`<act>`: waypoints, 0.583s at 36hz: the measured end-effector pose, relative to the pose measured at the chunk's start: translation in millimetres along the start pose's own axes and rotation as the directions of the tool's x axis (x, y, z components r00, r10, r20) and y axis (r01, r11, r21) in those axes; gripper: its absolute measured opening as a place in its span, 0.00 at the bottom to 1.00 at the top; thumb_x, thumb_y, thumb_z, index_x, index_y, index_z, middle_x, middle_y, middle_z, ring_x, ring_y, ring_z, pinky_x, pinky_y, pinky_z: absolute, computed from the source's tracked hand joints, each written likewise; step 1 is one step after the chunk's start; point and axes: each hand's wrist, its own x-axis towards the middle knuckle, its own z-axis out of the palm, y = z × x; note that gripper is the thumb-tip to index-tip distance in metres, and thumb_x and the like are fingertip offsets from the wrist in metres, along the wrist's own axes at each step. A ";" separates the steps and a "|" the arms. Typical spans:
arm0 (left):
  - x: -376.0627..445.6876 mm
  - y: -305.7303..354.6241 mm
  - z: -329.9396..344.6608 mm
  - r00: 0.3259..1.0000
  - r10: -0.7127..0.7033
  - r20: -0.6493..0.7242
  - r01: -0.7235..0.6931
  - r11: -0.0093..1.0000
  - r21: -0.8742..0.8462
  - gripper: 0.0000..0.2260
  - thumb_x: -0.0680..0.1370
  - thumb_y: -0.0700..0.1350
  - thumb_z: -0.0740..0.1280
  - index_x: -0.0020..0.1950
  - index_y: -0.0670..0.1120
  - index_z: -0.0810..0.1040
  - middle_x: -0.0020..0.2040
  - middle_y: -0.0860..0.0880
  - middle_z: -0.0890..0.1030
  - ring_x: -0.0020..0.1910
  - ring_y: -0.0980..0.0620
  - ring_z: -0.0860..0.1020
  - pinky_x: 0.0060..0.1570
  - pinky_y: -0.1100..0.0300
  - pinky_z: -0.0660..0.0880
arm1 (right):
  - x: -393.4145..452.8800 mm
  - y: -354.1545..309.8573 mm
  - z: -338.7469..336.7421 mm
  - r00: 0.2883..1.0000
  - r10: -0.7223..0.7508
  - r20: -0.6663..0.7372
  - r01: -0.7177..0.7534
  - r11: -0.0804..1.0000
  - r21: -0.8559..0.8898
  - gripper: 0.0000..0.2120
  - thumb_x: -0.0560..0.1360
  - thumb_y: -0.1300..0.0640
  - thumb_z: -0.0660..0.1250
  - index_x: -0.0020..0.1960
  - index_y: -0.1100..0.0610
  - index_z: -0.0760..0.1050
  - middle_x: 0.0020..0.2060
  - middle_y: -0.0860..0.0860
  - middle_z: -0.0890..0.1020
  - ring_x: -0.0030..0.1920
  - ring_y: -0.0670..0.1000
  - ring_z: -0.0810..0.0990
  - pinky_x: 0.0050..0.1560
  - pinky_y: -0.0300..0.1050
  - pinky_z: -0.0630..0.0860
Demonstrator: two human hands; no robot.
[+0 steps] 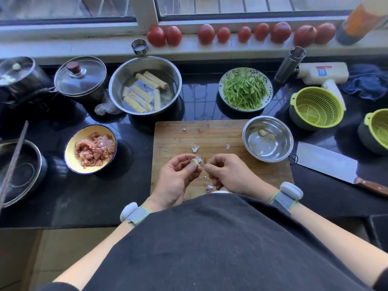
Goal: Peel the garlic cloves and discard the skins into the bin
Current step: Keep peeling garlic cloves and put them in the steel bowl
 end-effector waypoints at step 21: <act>-0.8 1.1 -1.7 0.970 -0.216 0.110 0.234 0.951 -0.200 0.12 0.75 0.31 0.66 0.57 0.39 0.81 0.51 0.41 0.85 0.43 0.48 0.84 0.44 0.62 0.82 | 8.0 14.0 -9.8 0.968 -0.173 -0.181 0.069 0.881 -0.468 0.03 0.75 0.57 0.70 0.43 0.50 0.80 0.31 0.47 0.82 0.33 0.47 0.81 0.45 0.51 0.81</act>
